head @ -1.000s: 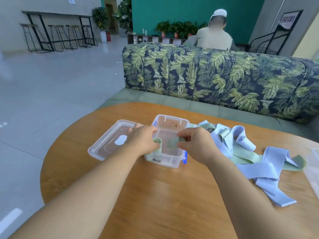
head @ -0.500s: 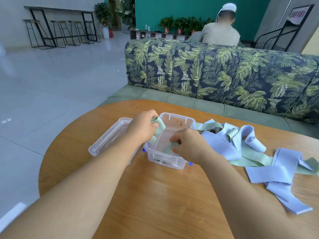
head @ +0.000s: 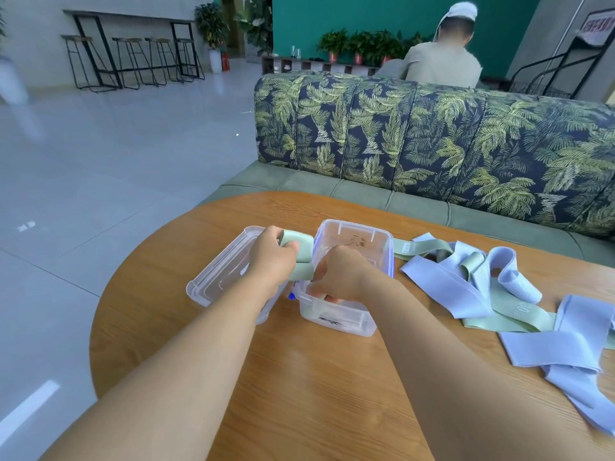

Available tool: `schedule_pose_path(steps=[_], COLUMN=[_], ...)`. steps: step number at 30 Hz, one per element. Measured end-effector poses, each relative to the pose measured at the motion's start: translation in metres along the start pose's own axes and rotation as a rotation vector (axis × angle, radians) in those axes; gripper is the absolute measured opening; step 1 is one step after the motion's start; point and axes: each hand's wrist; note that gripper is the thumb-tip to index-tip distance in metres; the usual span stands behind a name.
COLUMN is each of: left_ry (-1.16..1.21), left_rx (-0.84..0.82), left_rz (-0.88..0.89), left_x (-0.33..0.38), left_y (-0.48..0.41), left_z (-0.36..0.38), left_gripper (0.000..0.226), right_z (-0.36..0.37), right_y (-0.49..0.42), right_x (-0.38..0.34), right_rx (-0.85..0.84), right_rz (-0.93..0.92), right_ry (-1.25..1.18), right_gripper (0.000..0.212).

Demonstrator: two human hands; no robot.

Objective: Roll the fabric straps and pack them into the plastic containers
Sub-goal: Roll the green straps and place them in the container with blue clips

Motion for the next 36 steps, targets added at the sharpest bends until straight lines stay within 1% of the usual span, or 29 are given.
schedule_pose_path(steps=[2, 7, 10, 16, 20, 25, 28, 31, 33, 36], left_ry=[-0.006, -0.032, -0.031, -0.068, -0.097, -0.120, -0.130, -0.135, -0.137, -0.143], left_rx=[0.004, 0.000, -0.013, -0.028, -0.036, -0.041, -0.046, -0.050, -0.044, -0.038], left_rz=[0.001, 0.016, 0.014, 0.033, 0.044, 0.022, 0.019, 0.008, 0.004, 0.003], left_x=[-0.001, 0.001, 0.002, 0.008, 0.010, 0.012, 0.013, 0.014, 0.015, 0.015], left_y=[-0.001, -0.002, -0.002, 0.000, 0.000, 0.001, 0.001, 0.001, 0.001, 0.001], left_z=[0.002, 0.002, 0.002, 0.004, 0.004, 0.004, 0.004, 0.005, 0.005, 0.006], left_gripper=[0.030, 0.031, 0.032, 0.032, 0.035, 0.037, 0.038, 0.037, 0.037, 0.036], right_z=[0.001, 0.002, 0.003, 0.006, 0.010, 0.016, 0.017, 0.016, 0.015, 0.014], right_y=[-0.002, -0.003, -0.004, -0.008, -0.010, -0.012, -0.012, -0.010, -0.009, -0.008], right_x=[-0.003, -0.002, -0.002, -0.002, -0.002, -0.001, -0.001, 0.003, 0.006, 0.012], right_rx=[-0.007, -0.015, -0.008, 0.032, 0.072, 0.116, 0.126, 0.099, 0.056, 0.006], right_rz=[0.004, 0.013, 0.033, 0.113, 0.133, 0.176, 0.179, 0.164, 0.147, 0.135], right_ry=[0.002, 0.019, 0.017, -0.053, -0.028, -0.066, -0.034, -0.048, -0.114, -0.213], right_gripper=[0.021, 0.022, 0.019, 0.033, 0.034, 0.036, 0.041, 0.042, 0.037, 0.035])
Point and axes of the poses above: each hand's wrist, its own y-axis away from the middle knuckle, its own z-axis out of the palm, x = y × z, and after that the axes turned 11 degrees about z, right-handed
